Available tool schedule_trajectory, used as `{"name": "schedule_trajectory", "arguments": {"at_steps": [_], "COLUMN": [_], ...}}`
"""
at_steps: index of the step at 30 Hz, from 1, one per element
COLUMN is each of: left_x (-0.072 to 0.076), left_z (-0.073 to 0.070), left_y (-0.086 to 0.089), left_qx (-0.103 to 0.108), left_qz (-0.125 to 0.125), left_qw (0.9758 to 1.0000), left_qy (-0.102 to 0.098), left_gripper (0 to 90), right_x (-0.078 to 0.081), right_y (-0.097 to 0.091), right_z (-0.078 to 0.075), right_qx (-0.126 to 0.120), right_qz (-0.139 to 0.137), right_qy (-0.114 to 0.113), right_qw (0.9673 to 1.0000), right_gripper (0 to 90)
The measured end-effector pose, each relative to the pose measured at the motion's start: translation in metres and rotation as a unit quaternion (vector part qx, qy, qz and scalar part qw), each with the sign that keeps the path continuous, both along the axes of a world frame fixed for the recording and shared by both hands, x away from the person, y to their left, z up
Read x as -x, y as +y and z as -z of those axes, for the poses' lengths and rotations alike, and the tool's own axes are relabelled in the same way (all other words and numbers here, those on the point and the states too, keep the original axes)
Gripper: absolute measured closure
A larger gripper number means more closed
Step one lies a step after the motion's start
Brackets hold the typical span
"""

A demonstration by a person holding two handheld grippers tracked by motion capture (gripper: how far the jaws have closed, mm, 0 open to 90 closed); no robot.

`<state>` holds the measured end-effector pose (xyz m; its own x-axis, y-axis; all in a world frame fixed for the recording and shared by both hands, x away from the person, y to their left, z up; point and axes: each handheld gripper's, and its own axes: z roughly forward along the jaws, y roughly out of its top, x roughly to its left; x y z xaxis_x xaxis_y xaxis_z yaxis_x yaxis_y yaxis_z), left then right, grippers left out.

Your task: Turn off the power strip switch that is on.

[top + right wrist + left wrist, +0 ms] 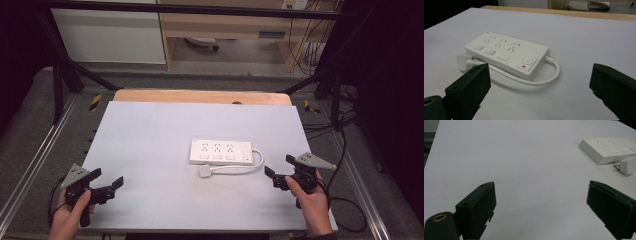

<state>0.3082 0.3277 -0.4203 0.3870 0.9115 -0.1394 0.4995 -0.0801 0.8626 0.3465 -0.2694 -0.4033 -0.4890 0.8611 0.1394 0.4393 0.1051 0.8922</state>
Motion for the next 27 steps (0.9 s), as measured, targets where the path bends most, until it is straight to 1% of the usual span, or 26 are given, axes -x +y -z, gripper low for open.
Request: {"name": "schedule_trajectory", "arguments": {"at_steps": [4,10,11,15,20,26,27], "left_x": [0.000,0.000,0.000,0.000,0.000,0.000,0.000], "left_z": [0.000,0.000,0.001,0.001,0.002,0.001,0.001], "left_y": [0.000,-0.001,-0.003,-0.006,-0.007,-0.006,-0.006], "left_qx": [0.000,-0.003,-0.006,-0.010,-0.011,-0.009,-0.009], "left_qz": [0.000,-0.001,0.003,0.007,0.010,0.011,0.010], "left_qw": [1.0000,1.0000,1.0000,0.9999,0.9999,0.9999,0.9999], "left_qy": [0.000,0.000,0.003,0.002,0.004,0.003,0.003], "left_gripper": [8.8,8.8,8.9,8.7,8.6,8.6,8.5], "right_x": [-0.002,-0.006,-0.007,-0.011,-0.015,-0.019,-0.021], "right_y": [0.002,0.003,0.004,0.007,0.010,0.015,0.016], "right_z": [-0.003,-0.010,-0.013,-0.017,-0.020,-0.028,-0.030], "right_qx": [-0.001,-0.012,-0.010,-0.012,-0.014,-0.017,-0.019], "right_qz": [-0.001,-0.005,-0.007,-0.011,-0.014,-0.011,-0.012], "right_qy": [0.001,0.001,0.002,0.003,0.003,-0.008,-0.013], "right_qw": [1.0000,0.9999,0.9999,0.9999,0.9998,0.9998,0.9997], "right_gripper": [3.6,3.6,3.3,3.0,3.3,5.4,6.4]}}
